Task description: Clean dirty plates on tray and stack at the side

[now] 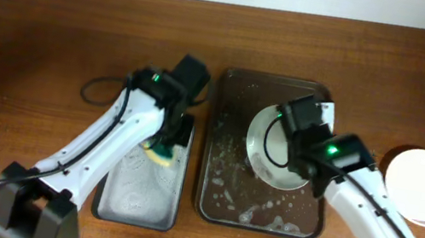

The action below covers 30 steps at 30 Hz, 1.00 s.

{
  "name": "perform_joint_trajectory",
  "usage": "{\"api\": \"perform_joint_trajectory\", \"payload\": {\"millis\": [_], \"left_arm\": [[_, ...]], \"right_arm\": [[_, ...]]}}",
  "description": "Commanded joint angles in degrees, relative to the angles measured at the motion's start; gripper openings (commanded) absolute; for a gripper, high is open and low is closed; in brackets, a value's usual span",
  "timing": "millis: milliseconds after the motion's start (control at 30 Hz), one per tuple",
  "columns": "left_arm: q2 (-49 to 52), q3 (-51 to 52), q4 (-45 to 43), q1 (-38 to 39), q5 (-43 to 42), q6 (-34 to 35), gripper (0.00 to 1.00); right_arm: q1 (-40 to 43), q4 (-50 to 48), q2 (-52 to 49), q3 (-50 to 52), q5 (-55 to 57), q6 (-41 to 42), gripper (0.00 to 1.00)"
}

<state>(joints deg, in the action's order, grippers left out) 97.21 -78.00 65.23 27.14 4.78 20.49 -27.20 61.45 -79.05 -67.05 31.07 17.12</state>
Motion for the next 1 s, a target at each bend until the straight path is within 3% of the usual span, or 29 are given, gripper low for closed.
{"api": "perform_joint_trajectory", "payload": {"millis": [0, 167, 400, 533, 633, 700, 767, 967], "left_arm": [[-4.6, 9.7, -6.9, -3.2, -4.4, -0.8, 0.0], [-4.6, 15.4, -13.8, -7.1, -4.4, -0.4, 0.0], [-4.9, 16.0, -14.2, -9.7, -9.1, -0.2, 0.0], [-7.3, 15.9, -14.2, -9.7, -9.5, -0.3, 0.16], [-10.9, 15.9, -14.2, -9.7, -9.6, -0.3, 0.2], [-13.2, 15.9, -14.2, -9.7, -9.5, -0.3, 0.16], [-14.2, 15.9, -14.2, -9.7, -9.5, -0.3, 0.03], [-14.1, 16.5, -14.0, -9.7, -6.7, -0.3, 0.0]], "right_arm": [[-5.5, 1.9, 1.4, -0.2, 14.5, 5.8, 0.04], [-10.9, 7.1, 3.3, -1.9, 20.1, 11.3, 0.04], [-18.8, 12.2, 6.1, -2.6, 25.7, 12.1, 0.04], [-22.8, 13.2, 6.1, -2.6, 29.5, 12.1, 0.04], [-23.5, 13.2, 6.1, -2.6, 30.7, 12.1, 0.04], [-23.4, 13.2, 6.0, -2.6, 30.7, 12.1, 0.04], [-23.4, 13.2, 6.0, -2.6, 30.7, 12.2, 0.04], [-23.4, 13.1, 6.0, -2.5, 31.1, 12.9, 0.04]]}}
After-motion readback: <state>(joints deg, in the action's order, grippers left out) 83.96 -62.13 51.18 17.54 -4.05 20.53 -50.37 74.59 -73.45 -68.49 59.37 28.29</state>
